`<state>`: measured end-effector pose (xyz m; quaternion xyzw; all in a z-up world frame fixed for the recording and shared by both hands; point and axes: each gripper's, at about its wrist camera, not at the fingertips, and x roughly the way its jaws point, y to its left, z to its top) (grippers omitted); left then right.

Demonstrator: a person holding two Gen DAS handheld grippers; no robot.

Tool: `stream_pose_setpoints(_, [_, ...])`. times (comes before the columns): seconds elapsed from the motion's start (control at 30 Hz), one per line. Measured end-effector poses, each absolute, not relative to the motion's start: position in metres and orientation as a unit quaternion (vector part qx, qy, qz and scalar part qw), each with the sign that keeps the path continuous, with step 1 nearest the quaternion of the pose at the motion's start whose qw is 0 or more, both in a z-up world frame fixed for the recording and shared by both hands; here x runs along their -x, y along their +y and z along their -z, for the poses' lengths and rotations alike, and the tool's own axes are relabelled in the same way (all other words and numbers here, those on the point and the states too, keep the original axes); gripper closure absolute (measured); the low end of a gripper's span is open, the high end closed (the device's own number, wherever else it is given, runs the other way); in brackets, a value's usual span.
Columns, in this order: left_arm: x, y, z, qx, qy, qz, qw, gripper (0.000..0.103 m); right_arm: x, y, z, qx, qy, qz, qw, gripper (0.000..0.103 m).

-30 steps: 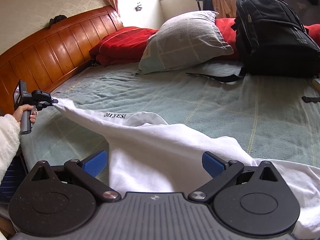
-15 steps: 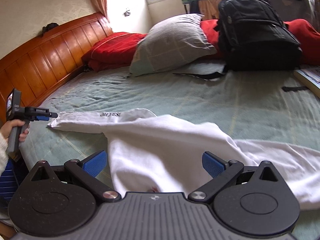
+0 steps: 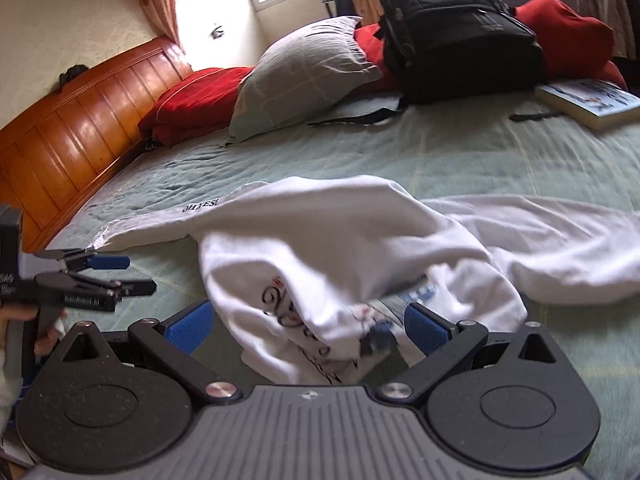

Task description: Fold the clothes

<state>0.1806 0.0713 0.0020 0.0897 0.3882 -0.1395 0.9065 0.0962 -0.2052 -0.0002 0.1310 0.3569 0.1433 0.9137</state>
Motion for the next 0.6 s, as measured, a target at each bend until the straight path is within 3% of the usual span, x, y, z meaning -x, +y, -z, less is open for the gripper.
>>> stream_pose_setpoints(0.33, [-0.181, 0.022, -0.014, -0.08, 0.37, 0.17, 0.91, 0.015, -0.099, -0.23, 0.009, -0.145, 0.339, -0.13, 0.92, 0.0])
stream_pose_setpoints(0.6, [-0.217, -0.001, -0.019, -0.04, 0.352, 0.225, 0.908, 0.013, -0.144, -0.241, 0.01, -0.095, 0.336, -0.118, 0.93, 0.0])
